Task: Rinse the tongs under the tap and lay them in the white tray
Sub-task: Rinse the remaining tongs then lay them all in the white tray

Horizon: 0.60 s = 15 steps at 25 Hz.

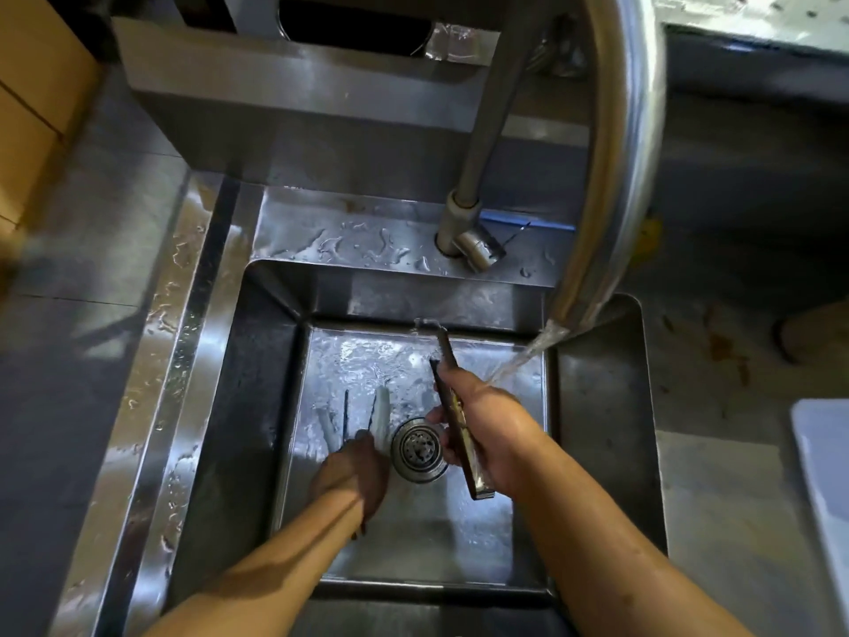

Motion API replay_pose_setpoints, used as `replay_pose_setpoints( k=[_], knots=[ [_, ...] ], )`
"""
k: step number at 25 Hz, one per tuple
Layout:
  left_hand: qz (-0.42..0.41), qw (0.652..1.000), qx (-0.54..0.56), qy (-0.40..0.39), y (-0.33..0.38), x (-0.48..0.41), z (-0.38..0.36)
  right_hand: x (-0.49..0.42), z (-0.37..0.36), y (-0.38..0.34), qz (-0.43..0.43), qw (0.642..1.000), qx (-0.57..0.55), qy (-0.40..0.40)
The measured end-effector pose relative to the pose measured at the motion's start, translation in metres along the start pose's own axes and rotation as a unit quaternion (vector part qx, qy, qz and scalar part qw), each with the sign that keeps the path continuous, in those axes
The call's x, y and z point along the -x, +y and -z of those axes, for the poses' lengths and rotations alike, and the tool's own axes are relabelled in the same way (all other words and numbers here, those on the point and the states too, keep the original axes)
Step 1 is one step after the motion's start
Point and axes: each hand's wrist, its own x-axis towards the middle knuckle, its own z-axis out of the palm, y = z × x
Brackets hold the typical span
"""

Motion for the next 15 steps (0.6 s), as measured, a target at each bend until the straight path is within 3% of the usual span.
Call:
replay_pose_setpoints(
  k=[2, 5, 7, 10, 15],
  knots=[
    [-0.036, 0.993, 0.113, 0.023, 0.008, 0.018, 0.021, -0.002, -0.001, 0.011, 0.003, 1.0, 0.022, 0.02],
    [-0.084, 0.936, 0.341, 0.029, 0.027, 0.045, 0.057, 0.001, -0.009, 0.028, 0.009, 0.997, 0.066, 0.025],
    [-0.134, 0.901, 0.413, -0.006, 0.046, 0.059, 0.075, 0.005, -0.014, 0.032, 0.029, 0.999, 0.016, -0.01],
    [-0.154, 0.882, 0.442, -0.056, 0.075, 0.071, 0.086, 0.014, -0.011, 0.023, 0.025, 0.996, -0.04, -0.072],
    [-0.203, 0.932, 0.299, -0.036, 0.082, 0.066, 0.092, 0.025, 0.0, 0.014, 0.02, 0.998, -0.014, -0.05]
  ],
)
